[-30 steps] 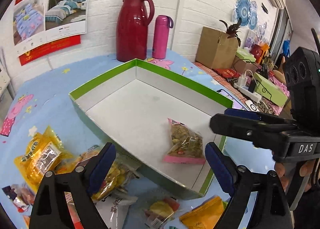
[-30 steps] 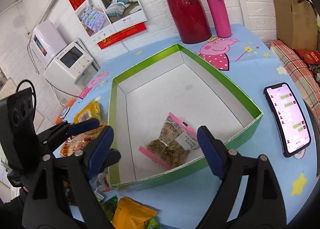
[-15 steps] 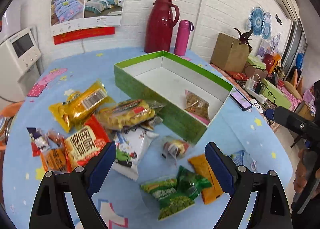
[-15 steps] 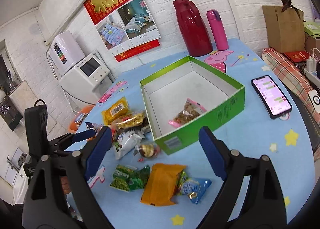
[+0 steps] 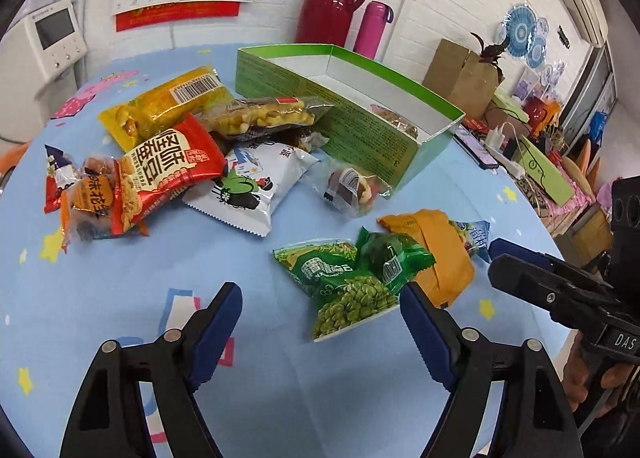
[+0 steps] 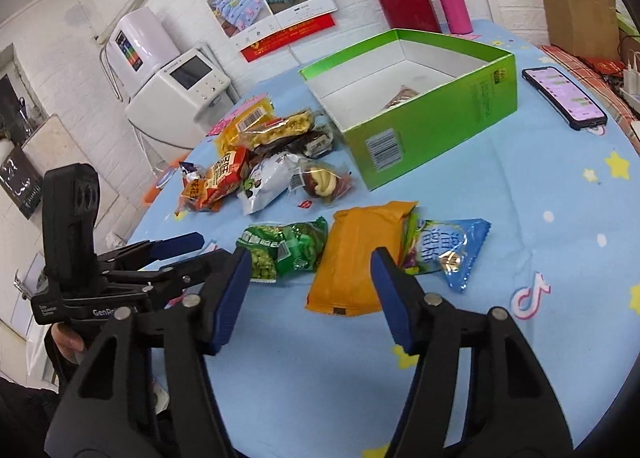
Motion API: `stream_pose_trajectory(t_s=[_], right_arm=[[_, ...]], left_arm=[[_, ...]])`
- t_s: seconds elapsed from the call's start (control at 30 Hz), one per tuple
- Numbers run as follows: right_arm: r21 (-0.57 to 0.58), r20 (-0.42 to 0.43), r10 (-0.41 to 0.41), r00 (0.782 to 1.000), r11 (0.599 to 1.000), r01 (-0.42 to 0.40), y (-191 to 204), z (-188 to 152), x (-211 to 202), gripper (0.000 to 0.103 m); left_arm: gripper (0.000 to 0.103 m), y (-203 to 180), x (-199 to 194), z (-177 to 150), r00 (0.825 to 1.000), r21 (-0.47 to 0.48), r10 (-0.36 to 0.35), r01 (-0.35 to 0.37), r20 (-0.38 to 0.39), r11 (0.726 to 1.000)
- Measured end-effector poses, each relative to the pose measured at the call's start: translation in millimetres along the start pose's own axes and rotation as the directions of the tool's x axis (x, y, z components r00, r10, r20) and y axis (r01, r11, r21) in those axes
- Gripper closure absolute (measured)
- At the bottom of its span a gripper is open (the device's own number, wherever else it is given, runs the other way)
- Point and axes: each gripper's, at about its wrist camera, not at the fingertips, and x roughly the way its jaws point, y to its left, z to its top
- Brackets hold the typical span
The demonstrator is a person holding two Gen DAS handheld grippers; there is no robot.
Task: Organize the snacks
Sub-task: 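Grasp the green pea bag with the left gripper while the right grasps a small green packet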
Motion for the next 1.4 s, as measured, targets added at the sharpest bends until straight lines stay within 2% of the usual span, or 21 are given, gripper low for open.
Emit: stream_pose_trajectory(t_s=[0.07, 0.13, 0.2, 0.3, 0.33, 0.47, 0.6, 0.67, 0.73, 0.9, 0.93, 0.97, 1.0, 1.07, 1.17, 1.4], right_arm=[[-0.006, 0.004, 0.006, 1.000, 1.000, -0.006, 2.6, -0.6, -0.2, 0.042], [-0.014, 0.008, -0.006, 1.000, 1.000, 0.006, 5.1, -1.0, -1.0, 0.042], [-0.023, 0.010, -0.025, 1.000, 0.999, 0.026, 7.2, -1.3, -0.7, 0.042], [-0.040, -0.001, -0.040, 0.999, 0.998, 0.040, 10.3, -0.9, 5.1, 0.042], [-0.050, -0.007, -0.048, 0.999, 0.998, 0.048, 11.9, -0.9, 8.5, 0.042], [-0.106, -0.035, -0.068, 0.997, 0.992, 0.064, 22.7, 0.6, 24.9, 0.043], [-0.161, -0.050, -0.093, 0.994, 0.983, 0.084, 32.1, 3.4, 40.9, 0.043], [-0.185, -0.056, -0.115, 0.992, 0.977, 0.103, 34.7, 4.4, 49.4, 0.044], [-0.210, -0.064, -0.136, 0.989, 0.970, 0.119, 37.0, 4.1, 56.5, 0.045], [-0.229, -0.107, -0.145, 0.984, 0.966, 0.118, 34.0, 0.3, 72.9, 0.052], [-0.228, -0.113, -0.146, 0.983, 0.967, 0.117, 32.4, -0.1, 75.5, 0.056], [-0.229, -0.123, -0.146, 0.982, 0.967, 0.115, 31.0, -0.9, 78.5, 0.065], [-0.230, -0.130, -0.142, 0.981, 0.967, 0.109, 30.1, -1.7, 80.9, 0.066], [-0.236, -0.115, -0.143, 0.983, 0.965, 0.113, 30.4, -3.0, 79.6, 0.071], [-0.210, -0.094, -0.106, 0.990, 0.974, 0.084, 31.3, -1.9, 70.0, 0.073], [-0.199, -0.006, -0.078, 0.997, 0.977, 0.075, 35.8, 11.1, 36.7, 0.073]], left_arm=[[0.021, -2.5, 5.7, 2.3, 1.000, 0.006, -0.006, 0.006, -0.006, 1.000], [0.027, -3.3, 13.0, 4.8, 1.000, 0.009, -0.006, 0.007, -0.015, 1.000], [0.050, -1.0, 22.5, 6.1, 0.999, 0.003, -0.026, 0.026, -0.041, 1.000], [0.067, 6.1, 30.5, 2.7, 0.994, -0.027, -0.092, 0.091, -0.066, 0.996], [0.068, 7.4, 29.0, 1.3, 0.993, -0.031, -0.101, 0.100, -0.066, 0.995], [0.070, 20.0, 16.7, -4.0, 0.998, -0.031, -0.037, 0.036, -0.046, 0.999], [0.069, 40.4, 6.2, -8.9, 0.999, -0.073, 0.008, -0.011, -0.033, 0.997], [0.065, 41.7, 4.3, -9.8, 1.000, -0.073, 0.016, -0.018, -0.023, 0.997], [0.057, 40.4, 6.7, -7.5, 0.999, -0.062, 0.018, -0.019, -0.028, 0.998], [0.054, 42.8, 16.6, -6.9, 0.999, -0.056, 0.005, -0.007, -0.049, 0.998], [0.054, 44.6, 16.1, -6.7, 0.999, -0.059, 0.000, -0.002, -0.041, 0.998], [0.054, 45.9, 16.4, -6.0, 0.999, -0.060, -0.004, 0.002, -0.038, 0.998], [0.055, 46.5, 17.4, -5.6, 0.999, -0.058, -0.006, 0.004, -0.034, 0.998], [0.059, 46.7, 18.6, -5.3, 1.000, -0.045, 0.005, -0.006, -0.028, 0.999], [0.063, 47.4, 14.0, -6.4, 1.000, -0.059, -0.013, 0.011, -0.021, 0.998], [0.064, 33.0, -17.7, 8.9, 0.998, -0.028, -0.037, 0.039, 0.059, 0.999]])
